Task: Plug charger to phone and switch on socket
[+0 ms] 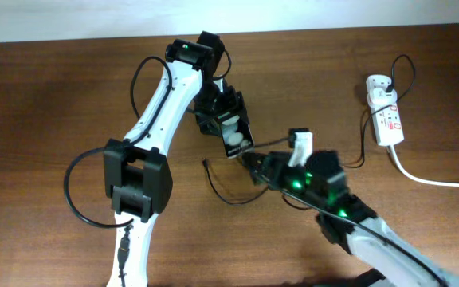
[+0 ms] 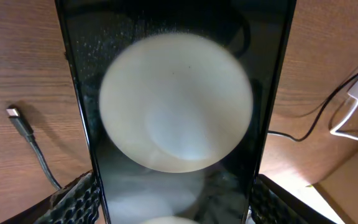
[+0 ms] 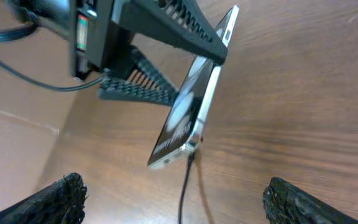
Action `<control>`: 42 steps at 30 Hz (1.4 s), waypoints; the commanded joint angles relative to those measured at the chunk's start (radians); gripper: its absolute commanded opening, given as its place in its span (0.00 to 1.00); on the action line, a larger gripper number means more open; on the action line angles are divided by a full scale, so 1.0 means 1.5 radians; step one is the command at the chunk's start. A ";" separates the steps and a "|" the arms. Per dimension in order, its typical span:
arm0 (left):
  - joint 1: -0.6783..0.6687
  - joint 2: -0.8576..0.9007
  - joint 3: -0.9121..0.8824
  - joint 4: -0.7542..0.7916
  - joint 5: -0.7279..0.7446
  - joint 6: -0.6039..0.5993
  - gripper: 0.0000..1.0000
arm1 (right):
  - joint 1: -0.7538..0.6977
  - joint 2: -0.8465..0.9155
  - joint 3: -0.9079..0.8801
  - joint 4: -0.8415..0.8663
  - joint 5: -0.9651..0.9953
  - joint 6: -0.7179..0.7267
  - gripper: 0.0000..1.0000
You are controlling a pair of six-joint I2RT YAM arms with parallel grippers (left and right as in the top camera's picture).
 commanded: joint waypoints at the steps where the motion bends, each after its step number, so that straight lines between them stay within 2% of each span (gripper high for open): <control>1: 0.001 0.003 0.015 -0.001 0.010 -0.048 0.00 | 0.045 0.084 0.068 0.007 0.101 -0.001 0.91; 5: 0.001 0.003 0.015 0.000 -0.005 -0.086 0.00 | 0.051 0.183 0.130 0.012 0.141 0.049 0.79; 11: 0.001 0.003 0.015 0.005 -0.013 -0.104 0.00 | 0.051 0.233 0.152 0.041 0.183 0.105 0.58; 15: 0.001 0.003 0.015 0.010 -0.024 -0.114 0.00 | 0.051 0.233 0.152 0.049 0.137 0.105 0.56; 19: 0.000 0.003 0.015 0.014 -0.024 -0.114 0.00 | 0.051 0.233 0.152 0.049 0.129 0.105 0.31; 22: 0.000 0.003 0.015 0.014 -0.024 -0.114 0.00 | 0.051 0.233 0.152 0.046 0.127 0.104 0.04; 23: 0.001 0.003 0.015 0.007 -0.021 -0.108 0.38 | 0.050 0.232 0.152 0.043 0.127 0.104 0.04; 24: 0.001 0.002 0.015 0.001 -0.006 -0.089 0.86 | 0.050 0.232 0.152 0.041 0.127 0.103 0.04; 25: 0.011 -0.010 0.017 0.001 0.038 -0.043 0.99 | 0.045 0.232 0.152 0.039 0.129 0.096 0.04; 28: 0.036 -0.059 0.023 0.002 0.041 0.019 0.99 | 0.028 0.228 0.152 0.039 0.111 0.096 0.04; 32: 0.049 -0.142 0.023 -0.018 -0.114 0.092 0.99 | -0.019 0.191 0.152 0.028 0.060 0.097 0.04; 36: 0.049 -0.151 0.009 -0.024 -0.122 0.149 0.99 | -0.108 0.125 0.152 -0.060 0.013 0.099 0.04; 40: 0.045 -0.151 -0.048 0.001 -0.119 0.162 0.99 | -0.215 0.111 0.152 -0.077 -0.125 0.107 0.04; 42: 0.040 -0.161 -0.084 0.035 -0.079 0.198 0.99 | -0.253 0.111 0.152 -0.095 -0.148 0.122 0.04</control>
